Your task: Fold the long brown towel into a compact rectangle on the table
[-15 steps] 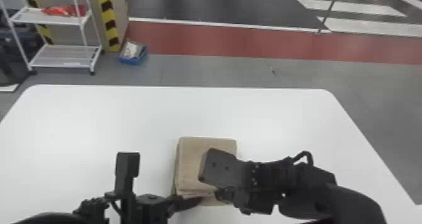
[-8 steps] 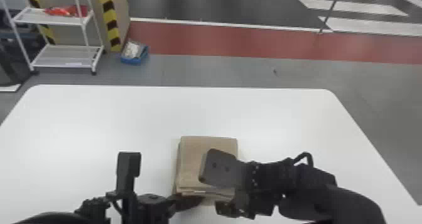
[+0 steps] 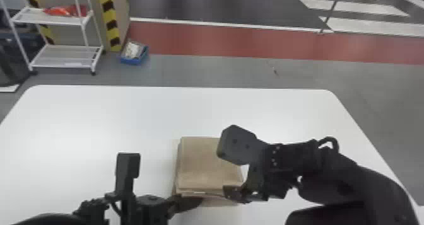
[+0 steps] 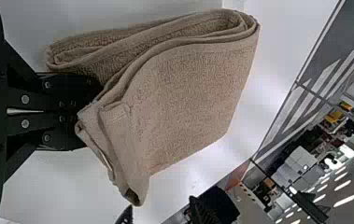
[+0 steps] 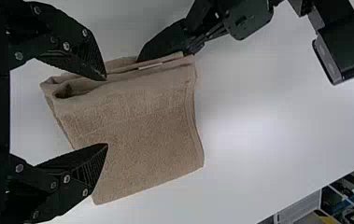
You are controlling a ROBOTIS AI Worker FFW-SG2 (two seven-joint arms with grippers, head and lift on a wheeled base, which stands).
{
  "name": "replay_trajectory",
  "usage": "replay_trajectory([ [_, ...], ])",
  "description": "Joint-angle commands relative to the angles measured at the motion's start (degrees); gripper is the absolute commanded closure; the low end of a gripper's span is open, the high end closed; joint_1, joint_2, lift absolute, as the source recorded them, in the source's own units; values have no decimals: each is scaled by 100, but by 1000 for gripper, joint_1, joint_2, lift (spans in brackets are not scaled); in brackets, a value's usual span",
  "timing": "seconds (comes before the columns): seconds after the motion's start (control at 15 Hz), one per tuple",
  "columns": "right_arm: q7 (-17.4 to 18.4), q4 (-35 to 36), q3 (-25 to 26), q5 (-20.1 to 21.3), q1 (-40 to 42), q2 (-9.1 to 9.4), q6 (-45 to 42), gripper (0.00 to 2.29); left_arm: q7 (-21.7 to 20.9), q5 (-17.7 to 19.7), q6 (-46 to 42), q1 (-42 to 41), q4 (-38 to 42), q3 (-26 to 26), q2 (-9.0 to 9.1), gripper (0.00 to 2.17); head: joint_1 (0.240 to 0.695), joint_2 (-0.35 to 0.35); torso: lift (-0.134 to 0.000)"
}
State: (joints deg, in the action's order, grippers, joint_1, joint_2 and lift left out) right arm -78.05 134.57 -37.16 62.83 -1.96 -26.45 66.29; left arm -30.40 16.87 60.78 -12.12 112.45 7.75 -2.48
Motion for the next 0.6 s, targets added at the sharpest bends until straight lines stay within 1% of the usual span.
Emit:
replay_trajectory([
  [0.0, -28, -98, 245, -69, -15, 0, -76, 535, -1, 0, 0, -10, 23, 16, -7, 2013, 695, -164, -124],
  [0.07, -28, -212, 306, -96, -15, 0, -112, 589, -1, 0, 0, -10, 23, 25, -7, 2013, 695, -170, -124],
  [0.2, -28, -405, 271, -87, 47, 0, -164, 637, 8, -17, 0, -1, 23, 33, -7, 2013, 695, -184, -124],
  [0.27, -28, -458, 227, -78, 64, 0, -182, 802, 8, -17, 0, -1, 23, 42, -7, 2013, 695, -190, -124],
  [0.33, -28, -484, 183, -69, 64, 0, -182, 842, 16, -17, 0, -1, 23, 51, -7, 2013, 695, -198, -124],
  [0.53, -28, -493, 87, 10, 144, -9, -164, 842, 16, -26, 53, -10, 67, 51, -7, 2013, 695, -200, -124],
])
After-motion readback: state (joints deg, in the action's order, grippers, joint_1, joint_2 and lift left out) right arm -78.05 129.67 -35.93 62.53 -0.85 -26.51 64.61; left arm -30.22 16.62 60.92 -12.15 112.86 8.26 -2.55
